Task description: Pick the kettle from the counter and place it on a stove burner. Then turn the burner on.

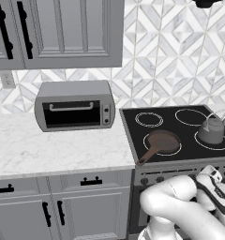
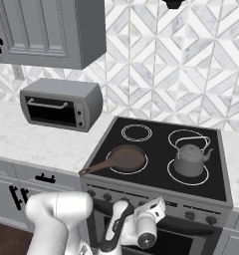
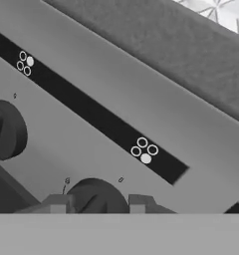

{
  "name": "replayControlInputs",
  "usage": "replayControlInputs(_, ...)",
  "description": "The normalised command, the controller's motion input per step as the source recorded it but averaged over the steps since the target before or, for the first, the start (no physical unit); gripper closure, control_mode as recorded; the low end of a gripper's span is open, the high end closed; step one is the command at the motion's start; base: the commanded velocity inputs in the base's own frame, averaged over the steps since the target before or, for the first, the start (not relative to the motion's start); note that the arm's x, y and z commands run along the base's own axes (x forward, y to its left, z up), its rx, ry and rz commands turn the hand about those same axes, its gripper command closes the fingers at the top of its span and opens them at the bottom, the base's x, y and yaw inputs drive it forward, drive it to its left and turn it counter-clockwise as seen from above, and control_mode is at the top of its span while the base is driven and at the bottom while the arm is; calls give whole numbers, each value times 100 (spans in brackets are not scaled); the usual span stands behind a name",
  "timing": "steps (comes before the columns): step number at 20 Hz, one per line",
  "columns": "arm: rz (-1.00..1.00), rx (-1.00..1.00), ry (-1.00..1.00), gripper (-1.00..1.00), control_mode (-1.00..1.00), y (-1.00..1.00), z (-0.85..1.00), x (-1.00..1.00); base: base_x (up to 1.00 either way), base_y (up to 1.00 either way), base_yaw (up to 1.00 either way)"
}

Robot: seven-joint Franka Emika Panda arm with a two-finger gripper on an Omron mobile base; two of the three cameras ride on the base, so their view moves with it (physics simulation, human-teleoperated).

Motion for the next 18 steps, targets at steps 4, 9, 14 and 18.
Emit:
replayControlInputs(4, 38, -64, -1, 100, -100, 0, 0, -1, 0, 0, 0)
replayControlInputs(9, 43, -69, -15, 100, -100, 0, -2, -9, 0, 0, 0)
replayControlInputs(14, 51, -73, -18, 100, -100, -10, -6, -18, 0, 0, 0)
replayControlInputs(18, 58, -74, -16, 100, -100, -23, -1, -21, 0, 0, 0)
